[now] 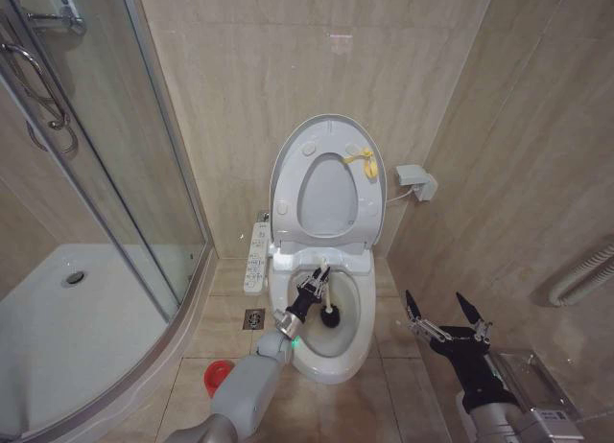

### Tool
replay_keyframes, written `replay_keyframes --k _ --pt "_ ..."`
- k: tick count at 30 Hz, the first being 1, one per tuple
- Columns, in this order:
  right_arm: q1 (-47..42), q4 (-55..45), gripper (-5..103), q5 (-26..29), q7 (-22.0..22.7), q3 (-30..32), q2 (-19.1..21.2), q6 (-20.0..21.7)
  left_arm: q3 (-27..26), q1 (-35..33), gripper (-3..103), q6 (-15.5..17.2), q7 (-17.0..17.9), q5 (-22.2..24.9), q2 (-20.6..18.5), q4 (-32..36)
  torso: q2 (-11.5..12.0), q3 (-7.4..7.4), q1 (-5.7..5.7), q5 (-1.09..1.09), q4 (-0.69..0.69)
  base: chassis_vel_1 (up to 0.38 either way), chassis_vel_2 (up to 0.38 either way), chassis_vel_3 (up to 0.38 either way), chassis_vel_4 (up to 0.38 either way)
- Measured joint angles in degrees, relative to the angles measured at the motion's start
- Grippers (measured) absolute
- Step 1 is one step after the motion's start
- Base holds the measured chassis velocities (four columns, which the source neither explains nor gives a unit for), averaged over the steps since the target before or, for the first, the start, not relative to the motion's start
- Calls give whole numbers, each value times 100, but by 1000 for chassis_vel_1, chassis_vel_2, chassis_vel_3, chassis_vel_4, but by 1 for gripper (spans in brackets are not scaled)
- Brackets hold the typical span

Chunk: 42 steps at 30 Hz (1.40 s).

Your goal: Open the toilet lid, clean the toilet bowl with a toilet brush, close the toilet lid, and flush.

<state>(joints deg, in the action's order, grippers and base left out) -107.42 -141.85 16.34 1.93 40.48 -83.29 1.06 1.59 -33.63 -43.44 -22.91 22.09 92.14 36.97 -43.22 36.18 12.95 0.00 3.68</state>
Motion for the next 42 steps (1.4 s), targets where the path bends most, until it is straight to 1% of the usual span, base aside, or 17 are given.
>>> replay_keyframes --k 11,13,14,16,17,18,19,21,25,27,31,34,36,38,39,40,42 --pt "0 0 100 0 0 0 0 0 12 76 19 -93 5 -575 -1 -121 0 0 0 1 -1 0 0 0 0" --pt "0 0 100 0 0 0 0 0 111 38 19 3 -13 -98 -3 61 0 0 0 1 -2 0 0 0 0" --pt "0 0 100 0 0 0 0 0 111 38 19 3 -13 -98 -3 61 0 0 0 1 -2 0 0 0 0" --pt "0 0 100 0 0 0 0 0 243 0 19 188 -71 1006 -1 310 0 0 0 0 1 0 0 0 0" --pt "0 0 100 0 1 0 0 0 251 -6 19 213 -97 1286 -1 342 0 0 0 0 1 0 0 0 0" --pt "0 0 100 0 1 0 0 0 251 -6 19 213 -97 1286 -1 342 0 0 0 0 1 0 0 0 0" --pt "0 0 100 0 0 0 0 0 248 -9 19 242 -121 1667 -1 378 0 0 0 0 0 0 0 0 0" --pt "0 0 100 0 0 0 0 0 182 13 19 222 -193 1897 0 319 0 0 0 0 0 0 0 0 0" --pt "0 0 100 0 0 0 0 0 75 45 19 95 -317 1809 -1 59 0 0 0 0 -1 0 0 0 0" --pt "0 0 100 0 0 0 0 0 31 42 19 33 -349 1587 -1 -48 0 0 0 0 -1 0 0 0 0" --pt "0 0 100 0 0 0 0 0 -22 -25 19 -132 -222 624 0 -166 0 -1 0 0 -1 0 0 0 0" --pt "0 0 100 0 0 0 0 0 -23 -15 19 -136 -104 315 -1 -179 0 0 0 0 -1 0 0 0 0" --pt "0 0 100 0 0 0 0 0 -7 4 19 -136 -86 352 -1 -178 0 0 0 1 -1 0 0 0 0" --pt "0 0 100 0 0 0 0 0 31 49 19 -47 -79 946 -1 -64 0 0 0 0 0 0 0 0 0" --pt "0 0 100 0 0 0 0 0 31 49 19 -47 -79 946 -1 -64 0 0 0 0 0 0 0 0 0" --pt "0 0 100 0 0 0 0 0 36 52 19 5 -75 1204 -1 5 0 0 0 0 1 0 0 0 0" --pt "0 0 100 0 0 0 0 0 90 20 19 144 -72 1984 0 220 0 0 0 0 1 0 0 0 0"
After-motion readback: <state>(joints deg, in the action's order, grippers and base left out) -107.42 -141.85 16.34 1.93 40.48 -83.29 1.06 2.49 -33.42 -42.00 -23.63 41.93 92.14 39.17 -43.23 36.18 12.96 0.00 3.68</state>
